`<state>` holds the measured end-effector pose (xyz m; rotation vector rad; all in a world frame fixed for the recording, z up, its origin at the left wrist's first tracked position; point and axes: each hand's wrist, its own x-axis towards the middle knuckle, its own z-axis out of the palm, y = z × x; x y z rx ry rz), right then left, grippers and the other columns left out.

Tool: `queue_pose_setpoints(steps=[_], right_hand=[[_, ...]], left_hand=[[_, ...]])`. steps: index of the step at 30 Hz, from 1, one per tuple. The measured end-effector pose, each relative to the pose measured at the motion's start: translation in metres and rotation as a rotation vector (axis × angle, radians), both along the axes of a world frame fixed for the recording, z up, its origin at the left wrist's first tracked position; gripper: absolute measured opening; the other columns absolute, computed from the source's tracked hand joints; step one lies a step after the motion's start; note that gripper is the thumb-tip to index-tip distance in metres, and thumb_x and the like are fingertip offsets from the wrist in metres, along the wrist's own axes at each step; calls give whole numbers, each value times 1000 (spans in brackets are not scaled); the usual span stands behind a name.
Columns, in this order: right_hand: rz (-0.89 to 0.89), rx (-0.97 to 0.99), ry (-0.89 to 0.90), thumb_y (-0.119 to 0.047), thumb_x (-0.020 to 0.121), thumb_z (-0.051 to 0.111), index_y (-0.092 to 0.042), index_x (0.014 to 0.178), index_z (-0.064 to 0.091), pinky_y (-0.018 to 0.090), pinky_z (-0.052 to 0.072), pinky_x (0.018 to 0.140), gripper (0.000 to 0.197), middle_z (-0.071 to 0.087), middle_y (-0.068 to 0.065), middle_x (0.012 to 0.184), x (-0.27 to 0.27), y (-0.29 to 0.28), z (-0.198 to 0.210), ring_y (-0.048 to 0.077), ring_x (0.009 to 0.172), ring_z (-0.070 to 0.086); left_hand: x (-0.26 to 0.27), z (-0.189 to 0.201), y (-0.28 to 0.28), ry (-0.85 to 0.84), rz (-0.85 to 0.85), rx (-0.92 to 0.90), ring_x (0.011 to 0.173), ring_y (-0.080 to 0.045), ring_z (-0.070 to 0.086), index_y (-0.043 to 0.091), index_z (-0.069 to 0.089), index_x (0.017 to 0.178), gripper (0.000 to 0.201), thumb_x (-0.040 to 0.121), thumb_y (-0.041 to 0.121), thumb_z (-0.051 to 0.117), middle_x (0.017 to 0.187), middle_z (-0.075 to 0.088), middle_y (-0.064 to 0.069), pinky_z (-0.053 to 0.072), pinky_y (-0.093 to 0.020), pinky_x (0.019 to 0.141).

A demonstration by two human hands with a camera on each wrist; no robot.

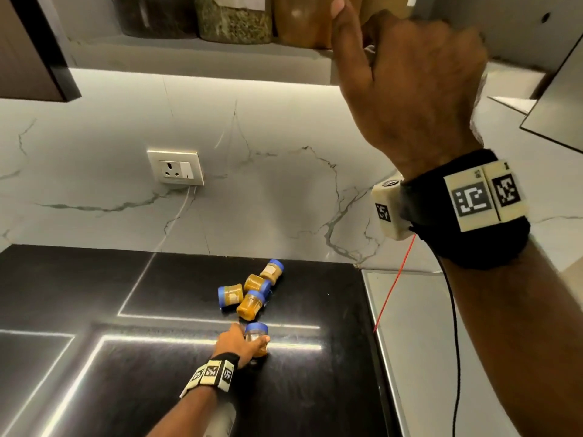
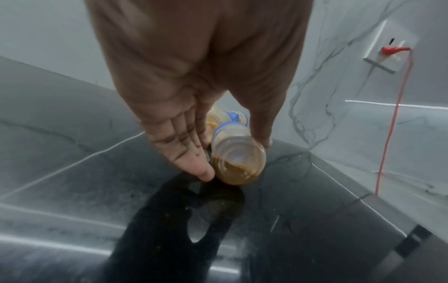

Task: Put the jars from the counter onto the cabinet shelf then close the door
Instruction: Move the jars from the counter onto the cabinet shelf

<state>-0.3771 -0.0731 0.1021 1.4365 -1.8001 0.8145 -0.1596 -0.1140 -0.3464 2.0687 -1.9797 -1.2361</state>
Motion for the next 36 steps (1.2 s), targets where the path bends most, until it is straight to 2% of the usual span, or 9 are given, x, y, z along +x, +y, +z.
queue_pose_setpoints(steps=[3, 8, 12, 16, 19, 22, 25, 29, 36], right_hand=[[-24, -6, 21, -68, 104, 11, -26, 103, 65, 30, 31, 86, 68, 56, 0, 84, -1, 0, 1, 19, 77, 48], [36, -7, 1, -70, 104, 12, -23, 107, 71, 35, 44, 92, 76, 59, -2, 84, -2, 1, 3, 18, 76, 52], [25, -17, -4, -69, 104, 12, -23, 102, 70, 36, 46, 92, 74, 58, -2, 83, 1, 2, 3, 19, 76, 51], [29, -27, -14, -68, 105, 15, -22, 93, 68, 33, 40, 80, 72, 57, 0, 77, 1, 4, 1, 22, 70, 52], [128, 11, -51, -68, 107, 24, -23, 94, 68, 31, 46, 79, 65, 61, 0, 77, -2, 11, 5, 19, 68, 58], [548, 43, -378, -64, 106, 41, -31, 109, 66, 20, 49, 78, 41, 70, -16, 100, -5, 34, 16, -2, 85, 64], [925, -43, -549, -51, 105, 52, -28, 123, 67, 12, 53, 89, 32, 72, -19, 116, -3, 69, 20, -4, 111, 66], [983, 68, -544, -58, 94, 62, -33, 136, 59, 13, 55, 91, 48, 71, -19, 120, -3, 83, 16, -2, 113, 67], [1007, 51, -663, -59, 80, 73, -42, 126, 60, 23, 60, 90, 50, 73, -20, 119, -23, 74, 30, 6, 112, 70]], left_hand=[[-3, -1, 0, 23, 12, 46, 90, -19, 70, 21, 63, 110, 53, 78, 61, 74, 100, 73, -1, 57, -36, 90], [-9, 39, 16, 359, 62, -42, 94, -11, 68, 30, 60, 117, 43, 84, 52, 76, 101, 71, 8, 56, -34, 92], [-13, 131, 39, 658, -82, -262, 99, -10, 73, 35, 59, 126, 77, 63, 78, 74, 107, 74, 5, 60, -40, 96], [-14, 238, 58, 837, -226, -544, 100, -20, 74, 28, 61, 131, 56, 82, 51, 75, 111, 76, 1, 61, -35, 89], [-13, 315, 67, 914, -242, -760, 96, -18, 76, 34, 60, 130, 52, 81, 48, 74, 112, 77, 2, 59, -25, 80], [-9, 373, 70, 938, -200, -959, 97, -10, 76, 33, 60, 131, 60, 78, 56, 72, 111, 78, 5, 56, -18, 78], [-9, 413, 67, 905, -179, -1125, 104, -8, 73, 27, 58, 137, 69, 77, 60, 70, 116, 75, 10, 57, -17, 82], [-25, 446, 59, 979, -247, -1152, 110, -19, 73, 26, 57, 139, 64, 83, 49, 78, 124, 72, 2, 61, -36, 93], [-53, 461, 41, 785, -468, -1201, 105, -10, 69, 25, 59, 138, 64, 82, 50, 78, 123, 64, 9, 60, -27, 91]])
